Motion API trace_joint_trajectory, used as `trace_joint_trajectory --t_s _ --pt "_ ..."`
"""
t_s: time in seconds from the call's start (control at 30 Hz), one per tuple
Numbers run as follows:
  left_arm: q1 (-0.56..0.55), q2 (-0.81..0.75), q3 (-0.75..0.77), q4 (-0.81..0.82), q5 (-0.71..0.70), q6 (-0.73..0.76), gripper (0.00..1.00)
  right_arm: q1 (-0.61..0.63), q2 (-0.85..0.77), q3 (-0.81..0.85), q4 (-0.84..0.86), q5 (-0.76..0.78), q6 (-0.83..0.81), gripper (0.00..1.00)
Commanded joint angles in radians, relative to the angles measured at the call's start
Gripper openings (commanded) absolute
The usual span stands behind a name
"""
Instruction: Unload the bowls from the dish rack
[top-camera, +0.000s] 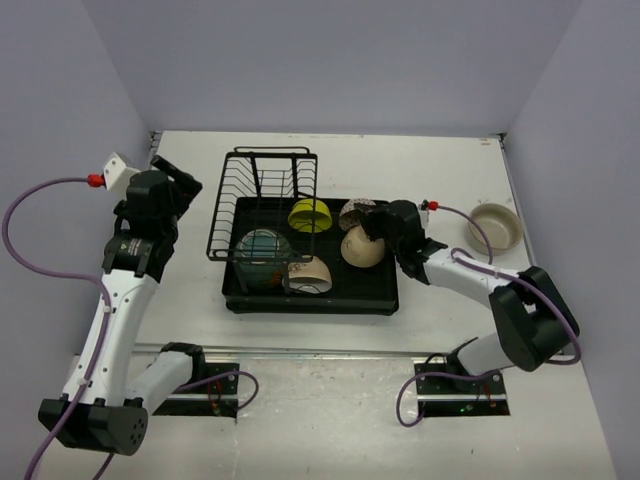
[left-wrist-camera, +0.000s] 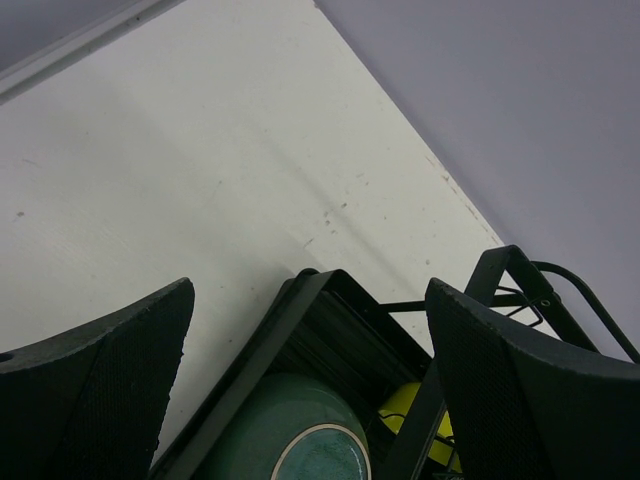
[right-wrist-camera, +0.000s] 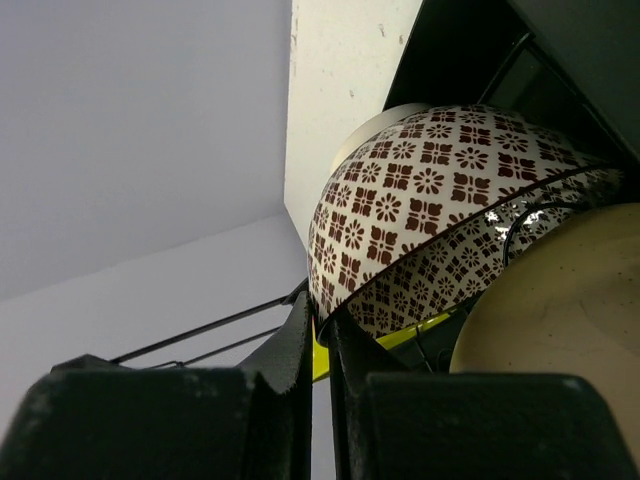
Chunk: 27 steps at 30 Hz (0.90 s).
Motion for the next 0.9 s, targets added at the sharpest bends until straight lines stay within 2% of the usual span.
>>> trace_joint_trajectory --t_s 0.0,0.3,0.47,0.67,0.87 --pt "0.013 -0.018 -0.010 0.036 0.005 -0.017 0.97 -0.011 -0.029 -0.063 -0.017 0.031 -0.111 0.00" --pt "0.013 -0.025 -0.040 0.050 0.002 -0.034 0.97 -0.011 -0.126 -0.104 0.099 0.041 -0.253 0.00" --pt "0.015 -0.024 -0.051 0.064 0.002 -0.038 0.97 -0.011 -0.122 -0.153 0.259 0.022 -0.285 0.00" --pt "0.015 -0.021 -0.089 0.081 0.002 -0.055 0.96 -0.025 -0.017 -0.206 0.494 -0.059 -0.291 0.00" --pt "0.015 -0.033 -0.119 0.087 -0.008 -0.061 0.96 -0.030 0.132 -0.178 0.695 -0.168 -0.303 0.00"
